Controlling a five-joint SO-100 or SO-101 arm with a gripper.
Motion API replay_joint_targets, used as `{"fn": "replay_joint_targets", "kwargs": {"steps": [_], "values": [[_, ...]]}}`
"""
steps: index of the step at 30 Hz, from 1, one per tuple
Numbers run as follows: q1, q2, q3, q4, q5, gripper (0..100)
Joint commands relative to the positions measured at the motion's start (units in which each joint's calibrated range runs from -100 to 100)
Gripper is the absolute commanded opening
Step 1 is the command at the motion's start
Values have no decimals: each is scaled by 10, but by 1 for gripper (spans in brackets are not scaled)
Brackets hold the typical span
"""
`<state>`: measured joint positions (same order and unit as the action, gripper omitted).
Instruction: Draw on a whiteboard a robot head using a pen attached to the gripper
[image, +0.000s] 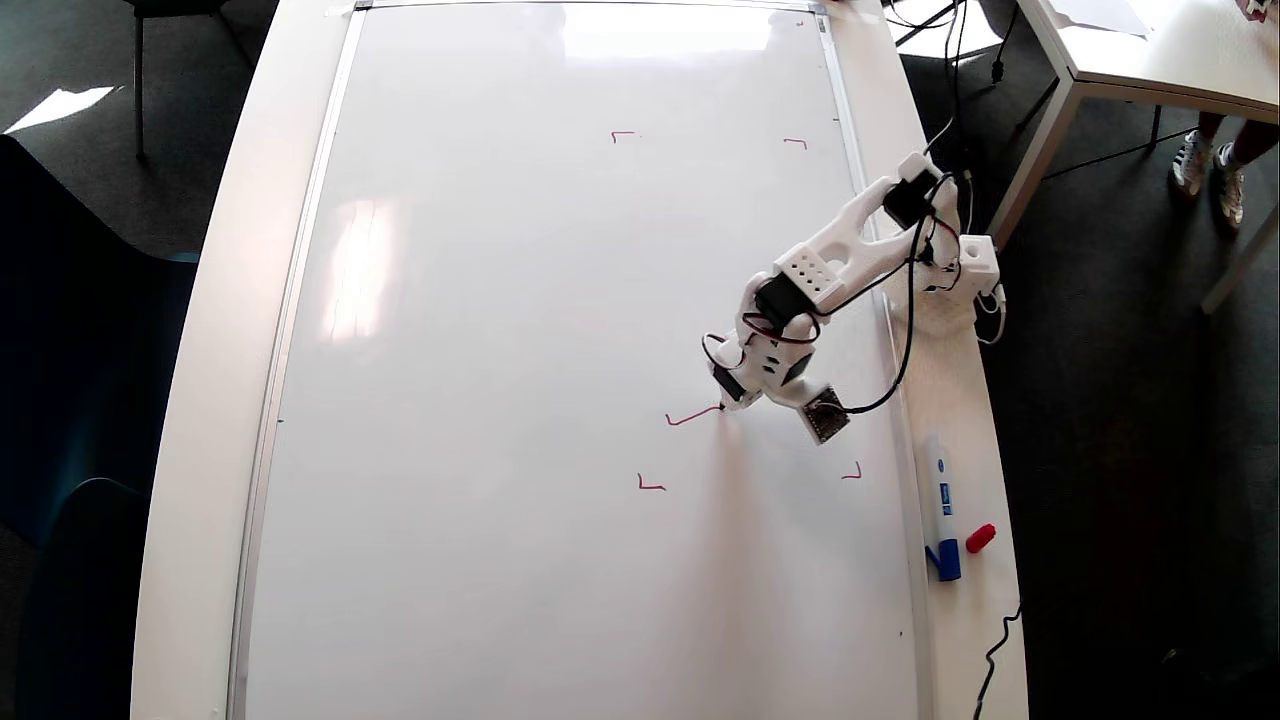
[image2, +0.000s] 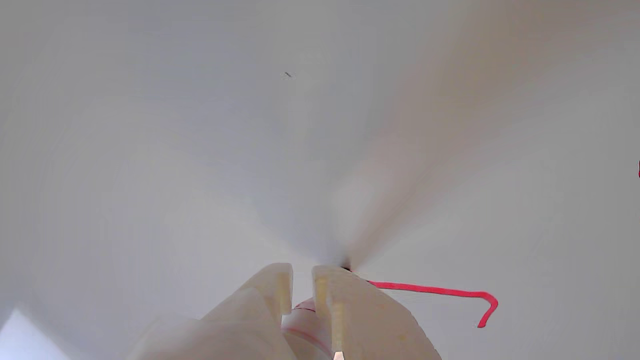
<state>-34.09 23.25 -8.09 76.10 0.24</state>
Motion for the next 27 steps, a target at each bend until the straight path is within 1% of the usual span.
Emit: {"fn": "replay_joint_targets", "kwargs": {"steps": [1,9,19,25,27], "values": [[-11,-41,73,-14,3,1],[-18,-133,189,-19,2,1],[-23,-222,297,-20,3,1],[-17,-234,313,-26,6,1],[-16,-234,314,-19,16,1]]}}
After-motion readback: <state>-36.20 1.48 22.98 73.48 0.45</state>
